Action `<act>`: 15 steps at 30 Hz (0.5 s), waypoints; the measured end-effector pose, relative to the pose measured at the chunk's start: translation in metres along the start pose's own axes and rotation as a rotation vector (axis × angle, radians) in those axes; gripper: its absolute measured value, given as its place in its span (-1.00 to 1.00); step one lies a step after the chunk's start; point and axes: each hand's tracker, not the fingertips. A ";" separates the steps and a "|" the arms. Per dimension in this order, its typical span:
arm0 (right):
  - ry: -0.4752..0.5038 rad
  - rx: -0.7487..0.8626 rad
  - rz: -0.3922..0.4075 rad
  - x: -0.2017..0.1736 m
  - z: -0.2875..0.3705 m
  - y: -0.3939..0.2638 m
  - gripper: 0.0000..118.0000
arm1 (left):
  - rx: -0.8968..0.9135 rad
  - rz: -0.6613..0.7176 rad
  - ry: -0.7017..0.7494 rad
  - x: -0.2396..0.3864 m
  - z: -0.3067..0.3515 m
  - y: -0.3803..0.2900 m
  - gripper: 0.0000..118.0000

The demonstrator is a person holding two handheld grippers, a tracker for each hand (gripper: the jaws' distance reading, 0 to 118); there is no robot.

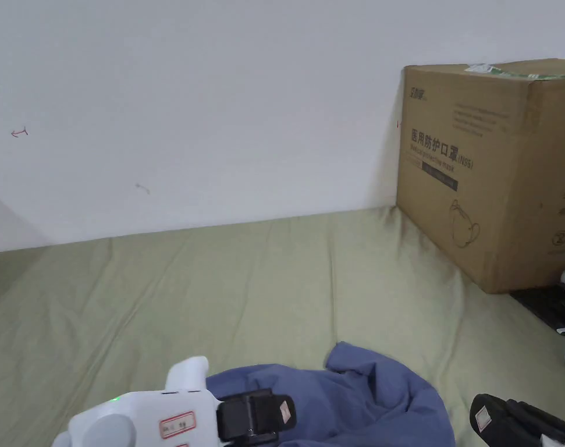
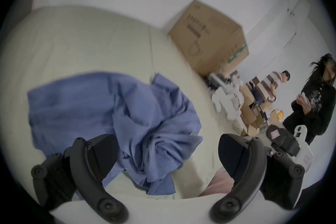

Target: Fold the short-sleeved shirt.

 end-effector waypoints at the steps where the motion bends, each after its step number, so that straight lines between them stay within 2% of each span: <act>1: 0.001 0.008 0.011 -0.003 0.001 0.002 -1.00 | 0.078 -0.032 0.008 0.008 0.018 -0.001 0.92; 4: 0.015 0.049 0.038 -0.010 0.005 0.004 -1.00 | 0.370 -0.149 0.052 0.034 0.082 -0.012 0.95; 7: 0.040 0.143 0.075 -0.017 0.010 0.002 -1.00 | 0.636 -0.235 0.210 0.056 0.137 -0.044 0.94; 10: 0.003 0.273 0.170 -0.027 0.019 -0.008 -1.00 | 0.796 -0.281 0.390 0.068 0.164 -0.088 0.84; 11: -0.009 0.305 0.196 -0.031 0.022 -0.011 -1.00 | 0.799 -0.309 0.430 0.071 0.171 -0.093 0.53; 12: -0.010 0.331 0.212 -0.034 0.026 -0.015 -1.00 | 0.788 -0.333 0.470 0.073 0.175 -0.102 -0.13; 13: -0.005 0.342 0.217 -0.036 0.028 -0.017 -1.00 | 0.762 -0.354 0.529 0.075 0.174 -0.107 -1.00; 15: 0.009 0.351 0.211 -0.039 0.031 -0.019 -1.00 | 0.728 -0.287 0.604 0.071 0.175 -0.117 -1.00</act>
